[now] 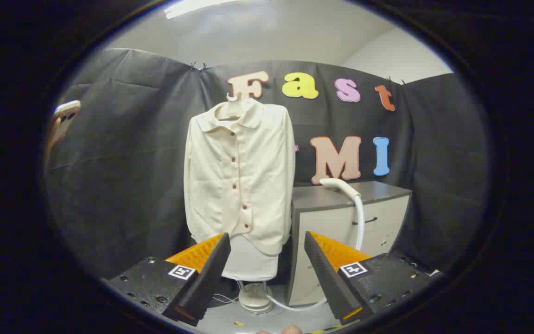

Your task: Iron the clothes twice with a garment steamer, once on the left side and once on the right side.

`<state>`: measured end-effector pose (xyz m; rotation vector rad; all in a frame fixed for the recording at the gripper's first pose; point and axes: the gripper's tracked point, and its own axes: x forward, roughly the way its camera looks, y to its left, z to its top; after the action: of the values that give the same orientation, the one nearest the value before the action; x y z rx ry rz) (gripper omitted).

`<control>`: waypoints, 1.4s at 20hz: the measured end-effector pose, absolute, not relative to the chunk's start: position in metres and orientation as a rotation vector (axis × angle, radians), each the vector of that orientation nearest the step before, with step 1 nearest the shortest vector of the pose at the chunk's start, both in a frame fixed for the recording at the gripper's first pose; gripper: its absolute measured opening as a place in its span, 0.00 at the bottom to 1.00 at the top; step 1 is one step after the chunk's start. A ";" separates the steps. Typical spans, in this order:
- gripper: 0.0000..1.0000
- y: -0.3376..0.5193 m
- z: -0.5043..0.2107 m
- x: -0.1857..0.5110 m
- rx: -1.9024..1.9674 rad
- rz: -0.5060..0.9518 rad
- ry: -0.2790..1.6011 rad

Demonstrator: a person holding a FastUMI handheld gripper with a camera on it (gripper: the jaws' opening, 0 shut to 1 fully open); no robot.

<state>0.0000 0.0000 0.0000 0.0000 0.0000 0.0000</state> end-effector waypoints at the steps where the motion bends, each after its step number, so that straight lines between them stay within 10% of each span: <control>1: 0.97 -0.005 -0.007 -0.001 -0.013 -0.014 0.013; 28: 0.96 -0.062 -0.065 0.005 -0.063 -0.123 0.146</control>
<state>0.0049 -0.0622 -0.0653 -0.0630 0.1460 -0.1232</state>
